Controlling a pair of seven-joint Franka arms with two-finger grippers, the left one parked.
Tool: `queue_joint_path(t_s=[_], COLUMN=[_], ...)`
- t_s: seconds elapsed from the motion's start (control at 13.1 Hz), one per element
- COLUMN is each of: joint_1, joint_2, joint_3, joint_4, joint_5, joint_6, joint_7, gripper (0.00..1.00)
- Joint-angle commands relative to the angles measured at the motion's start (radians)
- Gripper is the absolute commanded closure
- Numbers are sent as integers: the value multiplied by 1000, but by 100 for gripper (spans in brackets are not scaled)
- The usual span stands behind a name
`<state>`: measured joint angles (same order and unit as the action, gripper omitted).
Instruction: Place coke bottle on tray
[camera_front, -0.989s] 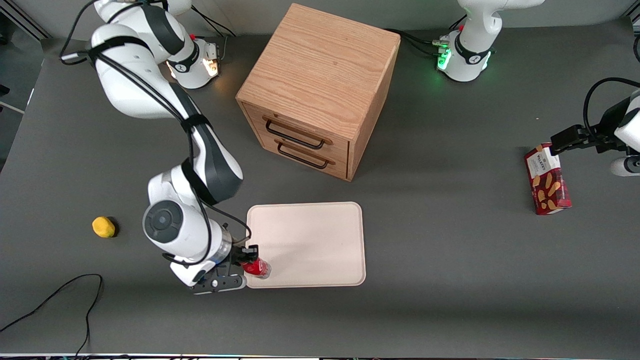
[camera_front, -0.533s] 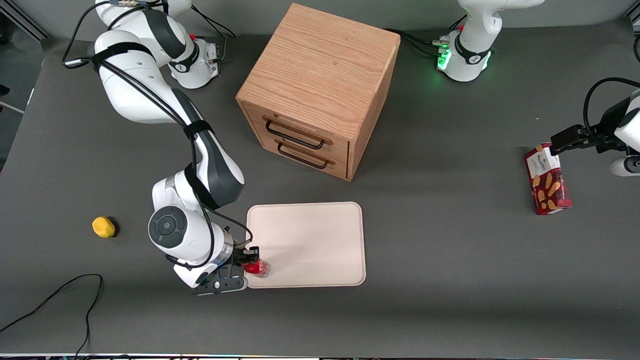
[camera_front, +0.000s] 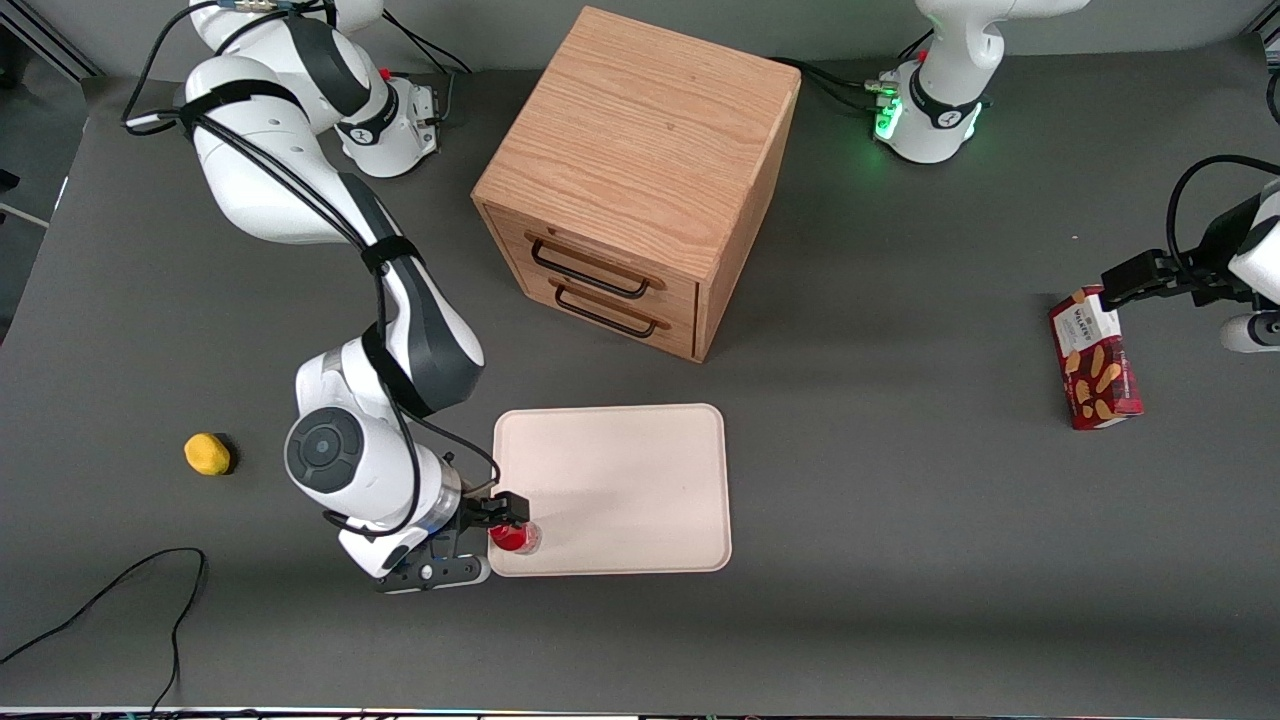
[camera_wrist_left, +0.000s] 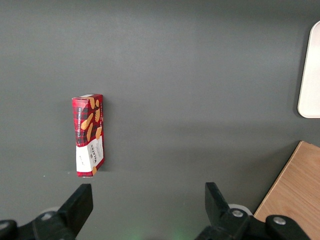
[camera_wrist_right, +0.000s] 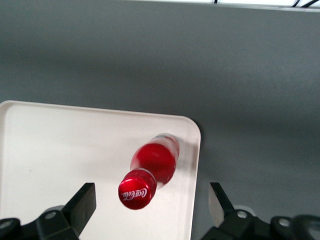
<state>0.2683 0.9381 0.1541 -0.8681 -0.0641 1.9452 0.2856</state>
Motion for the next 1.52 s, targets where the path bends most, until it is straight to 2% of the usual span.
queue_joint_path(t_s=[0.0, 0.15, 0.46, 0.84, 0.99, 1.45], joint_1=[-32, -79, -144, -159, -156, -158], joint_2=[-96, -224, -545, -844, -910, -937], joint_3=[9, 9, -7, -108, -169, -212], joint_4=[-11, -116, -495, -828, -861, -827], joint_5=[-13, -8, 10, 62, 105, 93], joint_6=[-29, -106, -88, -88, -159, -258], joint_7=[24, 24, 15, -32, -118, -128], gripper=[0, 0, 0, 0, 0, 0])
